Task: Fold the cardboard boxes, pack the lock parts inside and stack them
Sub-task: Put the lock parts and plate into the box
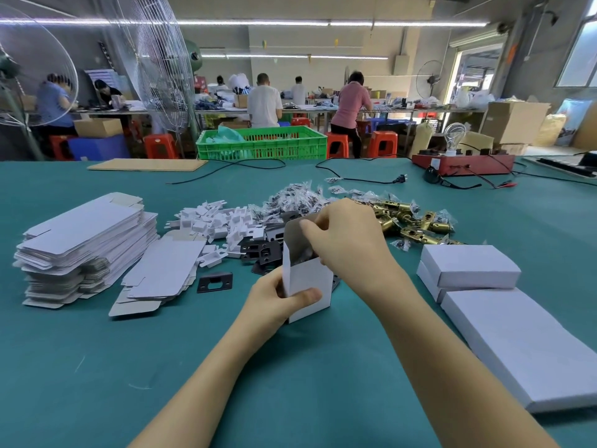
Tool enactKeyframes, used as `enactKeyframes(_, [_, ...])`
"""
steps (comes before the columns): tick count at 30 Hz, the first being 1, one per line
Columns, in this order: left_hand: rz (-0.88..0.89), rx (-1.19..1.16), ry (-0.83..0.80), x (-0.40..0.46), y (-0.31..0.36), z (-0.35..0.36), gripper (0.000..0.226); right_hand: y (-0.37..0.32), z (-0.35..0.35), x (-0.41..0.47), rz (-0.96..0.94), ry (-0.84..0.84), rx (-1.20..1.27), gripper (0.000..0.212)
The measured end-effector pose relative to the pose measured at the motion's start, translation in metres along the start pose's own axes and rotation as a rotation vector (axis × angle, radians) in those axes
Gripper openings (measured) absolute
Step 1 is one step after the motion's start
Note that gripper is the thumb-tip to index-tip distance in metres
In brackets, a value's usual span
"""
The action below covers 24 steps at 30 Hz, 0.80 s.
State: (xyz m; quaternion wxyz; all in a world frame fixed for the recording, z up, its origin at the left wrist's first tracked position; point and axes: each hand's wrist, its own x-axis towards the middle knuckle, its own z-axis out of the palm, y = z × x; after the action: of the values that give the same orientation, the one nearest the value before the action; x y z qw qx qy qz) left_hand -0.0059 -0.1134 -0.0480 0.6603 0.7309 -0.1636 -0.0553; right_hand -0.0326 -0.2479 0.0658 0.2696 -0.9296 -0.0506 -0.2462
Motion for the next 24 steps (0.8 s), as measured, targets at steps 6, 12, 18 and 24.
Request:
enactKeyframes(6, [0.004,-0.022,-0.005,0.001,-0.001,-0.001,0.051,-0.003,-0.014,-0.002,-0.042,-0.186,-0.047,0.035])
enactKeyframes(12, [-0.004,-0.027,0.001,0.002,-0.001,0.0,0.051,0.0,-0.016,-0.002,-0.092,-0.435,-0.238,0.037])
enactKeyframes(18, [-0.009,-0.073,-0.004,0.003,0.001,-0.001,0.041,-0.002,-0.019,-0.001,-0.109,-0.437,-0.102,0.04])
enactKeyframes(24, [-0.004,-0.223,-0.042,0.001,0.004,-0.006,0.045,0.028,-0.014,-0.002,0.109,0.142,0.45,0.027])
